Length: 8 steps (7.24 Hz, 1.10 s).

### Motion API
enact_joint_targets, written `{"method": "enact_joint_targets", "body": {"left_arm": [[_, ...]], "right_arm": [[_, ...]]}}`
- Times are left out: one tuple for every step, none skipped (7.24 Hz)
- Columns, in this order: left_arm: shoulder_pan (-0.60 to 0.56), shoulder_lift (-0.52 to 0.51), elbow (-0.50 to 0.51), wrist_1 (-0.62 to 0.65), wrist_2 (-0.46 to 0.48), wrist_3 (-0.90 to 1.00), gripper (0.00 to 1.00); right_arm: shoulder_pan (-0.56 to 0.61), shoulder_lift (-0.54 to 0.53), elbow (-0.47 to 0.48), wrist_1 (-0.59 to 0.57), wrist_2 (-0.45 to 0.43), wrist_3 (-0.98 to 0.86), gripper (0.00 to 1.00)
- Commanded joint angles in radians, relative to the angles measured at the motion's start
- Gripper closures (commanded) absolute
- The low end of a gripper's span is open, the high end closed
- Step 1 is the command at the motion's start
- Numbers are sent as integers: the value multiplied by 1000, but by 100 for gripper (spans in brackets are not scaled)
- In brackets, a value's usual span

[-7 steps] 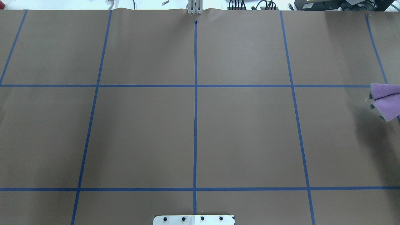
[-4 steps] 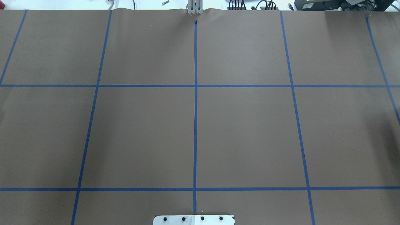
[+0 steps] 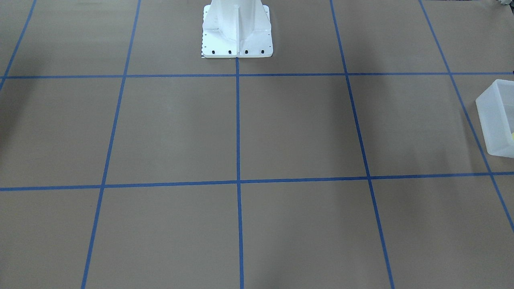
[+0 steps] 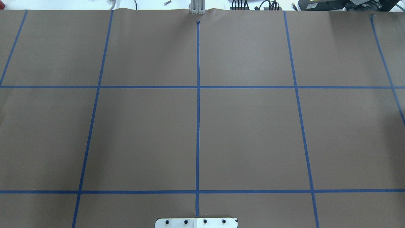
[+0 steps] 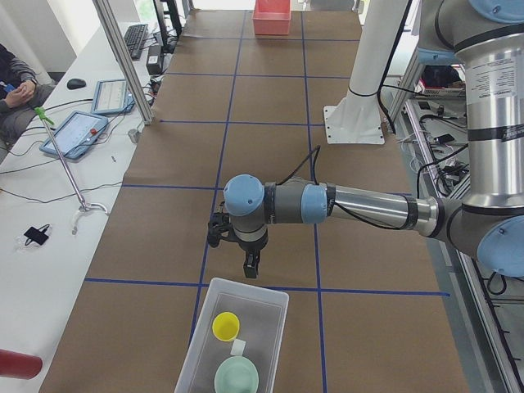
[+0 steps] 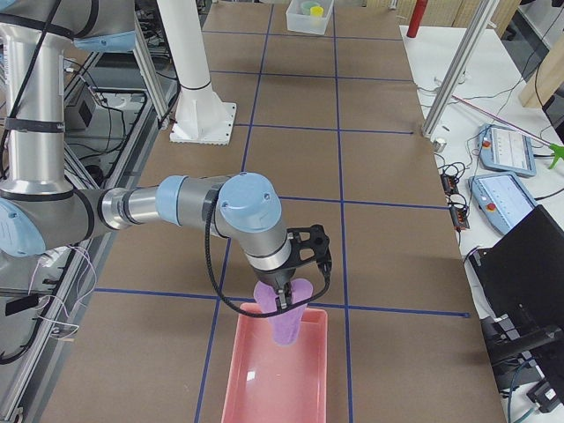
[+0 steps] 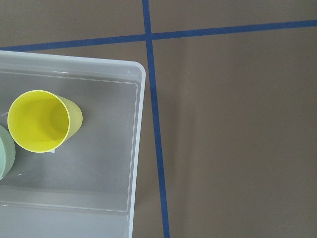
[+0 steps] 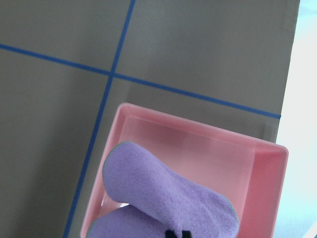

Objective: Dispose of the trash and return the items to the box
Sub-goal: 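Carry the purple cloth with the right gripper and drop it into the pink bin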

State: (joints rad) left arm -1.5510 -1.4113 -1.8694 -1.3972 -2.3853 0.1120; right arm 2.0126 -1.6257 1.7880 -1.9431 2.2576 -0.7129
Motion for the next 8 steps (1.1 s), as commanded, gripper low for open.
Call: {"method": "enact_joint_targets", "body": {"left_arm": [[0,0,-8,0,0,0,2],[-1,0,-14,0,0,0,2],[0,8,-17,0,0,0,2],[0,14,-34,0,0,0,2],[0,20,-39,1,0,0,2],[0,20,-39,1,0,0,2],[2,18,-39,1,0,0,2],[0,18,-39,1,0,0,2]], "right_arm": [[17,4,-212,164,-7,-55,100],[-27,-11,-244,246,3,64,100],[-96,-51,-246,318,40,189,100],[-154,-101,-246,411,62,269,100],[-204,-133,-248,500,63,344,100],[-228,-143,-262,539,62,368,100],[-244,-143,-274,550,62,372,96],[-247,-138,-272,552,62,378,50]]}}
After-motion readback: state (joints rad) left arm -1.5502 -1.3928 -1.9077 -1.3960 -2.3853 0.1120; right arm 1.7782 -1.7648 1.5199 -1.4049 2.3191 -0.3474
